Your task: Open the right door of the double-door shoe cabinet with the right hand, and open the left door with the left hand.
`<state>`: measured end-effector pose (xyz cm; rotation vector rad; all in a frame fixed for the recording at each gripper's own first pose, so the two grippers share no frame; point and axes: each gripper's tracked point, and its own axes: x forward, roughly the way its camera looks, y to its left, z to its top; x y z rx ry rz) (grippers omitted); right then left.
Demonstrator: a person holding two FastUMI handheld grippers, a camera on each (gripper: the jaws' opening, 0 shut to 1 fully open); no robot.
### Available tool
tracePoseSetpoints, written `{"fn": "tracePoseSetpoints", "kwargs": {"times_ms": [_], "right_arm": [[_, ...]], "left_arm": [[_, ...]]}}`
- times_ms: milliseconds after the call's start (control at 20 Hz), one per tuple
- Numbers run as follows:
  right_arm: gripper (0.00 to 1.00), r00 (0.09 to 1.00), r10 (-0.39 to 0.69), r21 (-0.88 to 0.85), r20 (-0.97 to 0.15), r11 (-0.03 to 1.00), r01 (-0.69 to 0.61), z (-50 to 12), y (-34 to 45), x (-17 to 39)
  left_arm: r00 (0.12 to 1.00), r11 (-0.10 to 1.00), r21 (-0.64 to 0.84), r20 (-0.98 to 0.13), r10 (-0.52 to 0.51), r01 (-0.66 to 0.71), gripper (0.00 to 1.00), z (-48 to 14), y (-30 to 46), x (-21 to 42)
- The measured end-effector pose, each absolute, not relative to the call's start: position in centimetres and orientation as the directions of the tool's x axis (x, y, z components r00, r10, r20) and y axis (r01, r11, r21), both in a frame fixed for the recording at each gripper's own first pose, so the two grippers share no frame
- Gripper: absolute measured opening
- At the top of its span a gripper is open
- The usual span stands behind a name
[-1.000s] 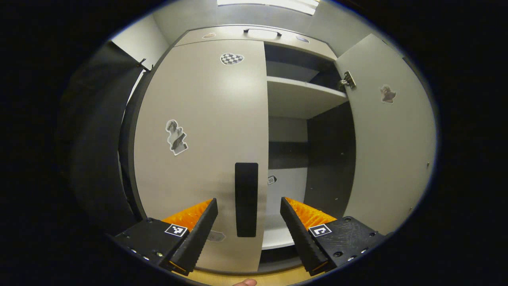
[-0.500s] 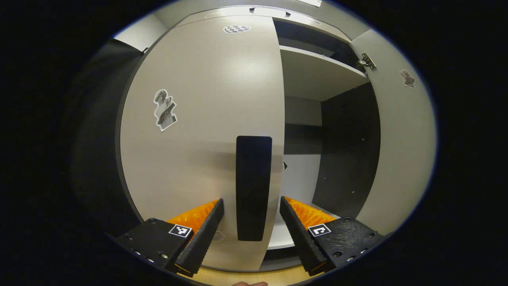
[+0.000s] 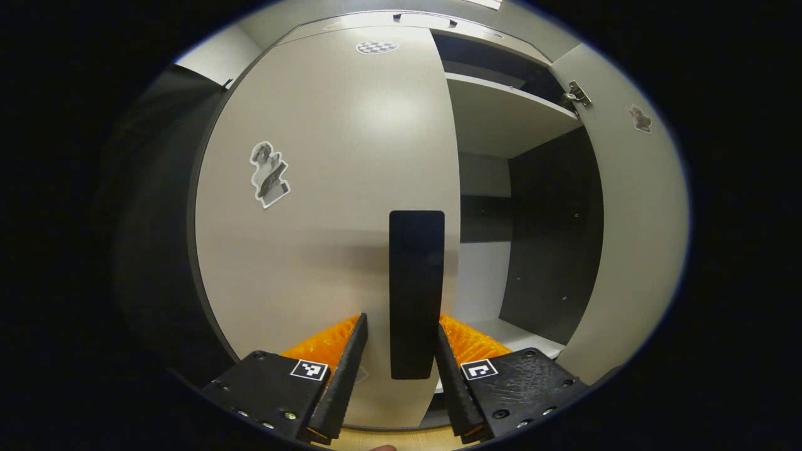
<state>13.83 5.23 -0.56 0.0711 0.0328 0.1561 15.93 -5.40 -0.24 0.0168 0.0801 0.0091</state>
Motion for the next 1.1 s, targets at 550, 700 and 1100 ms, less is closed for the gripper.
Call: {"fn": "tracePoseSetpoints", "kwargs": {"times_ms": [550, 700, 1100], "right_arm": [[0.74, 0.988, 0.155, 0.056, -0.016, 0.987, -0.154, -0.4, 5.2, 12.8], [0.74, 0.988, 0.151, 0.050, -0.017, 0.987, -0.149, -0.5, 5.2, 12.6], [0.74, 0.989, 0.141, 0.053, -0.032, 0.989, -0.140, -1.2, 5.4, 11.4]], "left_arm": [[0.999, 0.999, 0.043, -0.042, 0.001, 0.000, 0.07, -0.4, -6.3, 16.3], [0.999, 0.999, 0.047, -0.043, 0.001, 0.001, 0.07, -0.4, -6.3, 15.9], [0.998, 0.999, 0.038, -0.052, -0.018, 0.020, 0.07, 0.1, -5.8, 11.8]]}}
